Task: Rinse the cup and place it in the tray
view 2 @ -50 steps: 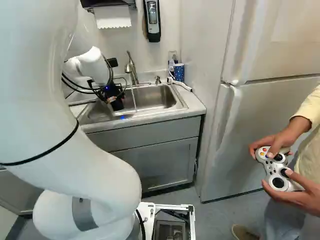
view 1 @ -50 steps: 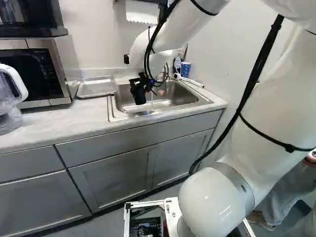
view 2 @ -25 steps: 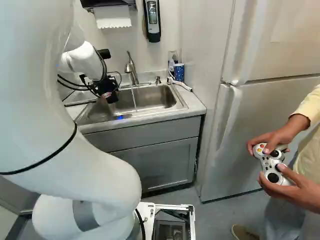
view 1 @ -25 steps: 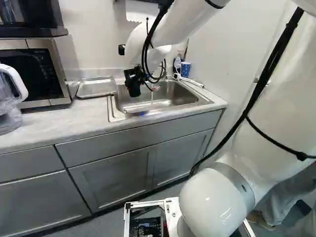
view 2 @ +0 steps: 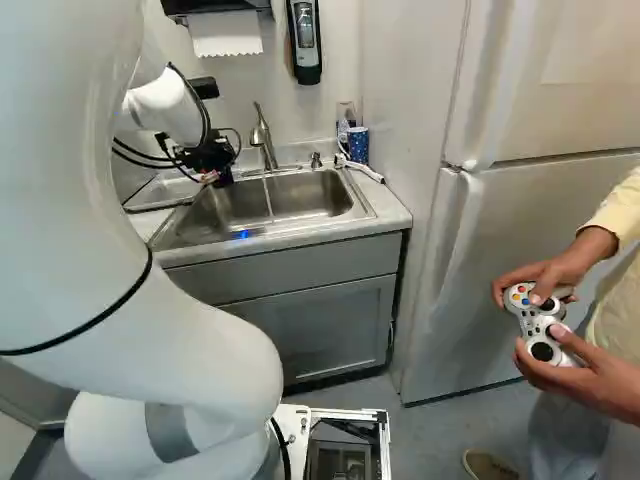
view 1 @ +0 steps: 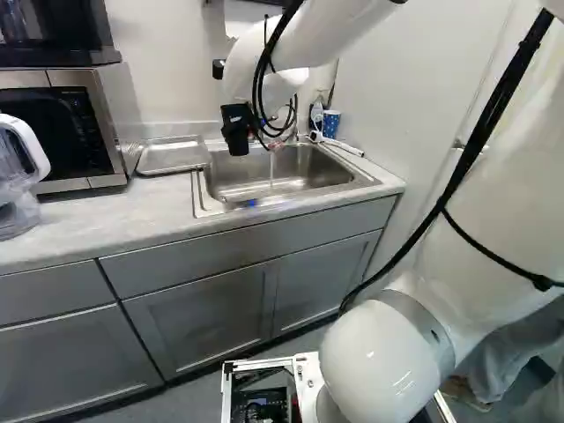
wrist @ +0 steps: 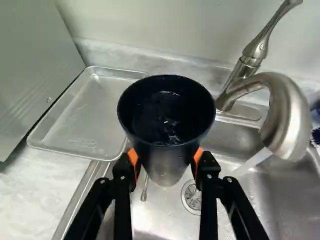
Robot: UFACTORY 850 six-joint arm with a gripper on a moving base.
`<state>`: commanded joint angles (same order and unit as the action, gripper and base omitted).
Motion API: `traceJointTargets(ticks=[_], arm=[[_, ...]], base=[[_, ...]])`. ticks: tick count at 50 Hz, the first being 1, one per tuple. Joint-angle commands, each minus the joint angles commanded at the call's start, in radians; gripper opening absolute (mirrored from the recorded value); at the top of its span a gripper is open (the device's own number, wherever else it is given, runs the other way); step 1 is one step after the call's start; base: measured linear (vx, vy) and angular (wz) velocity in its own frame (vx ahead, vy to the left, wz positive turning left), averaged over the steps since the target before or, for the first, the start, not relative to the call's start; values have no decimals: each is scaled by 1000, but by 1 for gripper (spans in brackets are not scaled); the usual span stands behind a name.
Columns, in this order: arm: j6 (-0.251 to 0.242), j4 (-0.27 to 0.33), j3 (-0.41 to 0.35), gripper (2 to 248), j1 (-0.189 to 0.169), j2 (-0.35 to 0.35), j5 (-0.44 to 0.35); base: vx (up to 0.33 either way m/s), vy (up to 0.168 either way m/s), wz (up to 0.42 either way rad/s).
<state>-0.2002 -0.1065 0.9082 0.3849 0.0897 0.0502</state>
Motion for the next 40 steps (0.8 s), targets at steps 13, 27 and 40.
traceJointTargets(ticks=[13, 27, 40], arm=[[0, 0, 13, 121, 6, 17, 0], [0, 0, 36, 121, 22, 25, 0], [0, -5, 80, 121, 48, 9, 0]], base=[[0, 0, 0], [0, 0, 0], [0, 0, 0]])
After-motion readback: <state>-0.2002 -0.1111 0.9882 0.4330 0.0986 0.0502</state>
